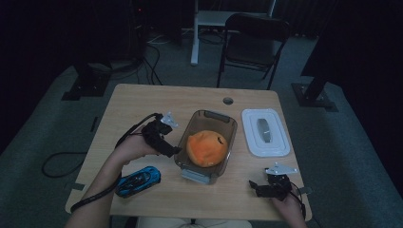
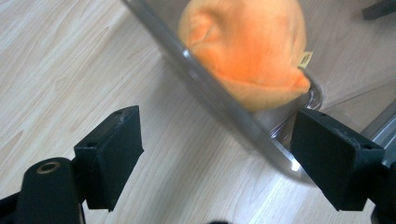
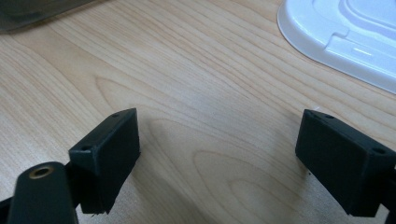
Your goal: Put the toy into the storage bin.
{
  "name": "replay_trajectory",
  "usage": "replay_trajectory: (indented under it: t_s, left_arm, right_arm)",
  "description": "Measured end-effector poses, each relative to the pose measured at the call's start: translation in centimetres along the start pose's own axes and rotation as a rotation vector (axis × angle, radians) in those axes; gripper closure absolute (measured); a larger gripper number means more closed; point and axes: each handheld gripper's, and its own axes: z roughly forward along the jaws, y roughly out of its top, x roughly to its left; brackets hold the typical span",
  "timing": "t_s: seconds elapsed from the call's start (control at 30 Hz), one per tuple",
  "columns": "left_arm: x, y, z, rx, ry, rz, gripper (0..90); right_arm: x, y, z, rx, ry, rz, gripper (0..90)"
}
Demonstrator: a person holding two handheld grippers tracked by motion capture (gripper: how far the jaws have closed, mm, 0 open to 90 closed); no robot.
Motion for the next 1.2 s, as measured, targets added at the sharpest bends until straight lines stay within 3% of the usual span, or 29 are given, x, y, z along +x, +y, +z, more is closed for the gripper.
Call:
replay_trajectory:
  t_s: [0.37, 0.57, 0.63, 0.87, 1.07, 1.2]
  left_arm:
    - [0.8, -2.8, -0.8, -0.028, 0.000, -0.048, 17.8]
    - [0.9, -4.4, -1.4, -0.067, 0.031, -0.054, 17.8]
    - [1.0, -4.9, -1.5, -0.071, 0.014, -0.067, 17.7]
    - [0.9, -6.6, -1.6, -0.067, 0.022, -0.066, 17.7]
    - [0.9, -8.2, -1.3, -0.050, 0.027, -0.096, 17.6]
    - [1.0, -9.3, -1.1, -0.036, 0.009, -0.102, 13.9]
  right_arm:
    - [0.0, 0.0, 0.0, 0.001, -0.006, 0.007, 13.1]
    - [0.0, 0.0, 0.0, 0.001, -0.006, 0.007, 13.1]
    - [0.0, 0.0, 0.0, 0.001, -0.006, 0.006, 13.1]
    - [0.0, 0.0, 0.0, 0.001, -0.006, 0.006, 13.1]
    - [0.0, 0.0, 0.0, 0.002, -0.006, 0.008, 12.8]
    - [0.0, 0.0, 0.0, 0.003, -0.007, 0.008, 12.7]
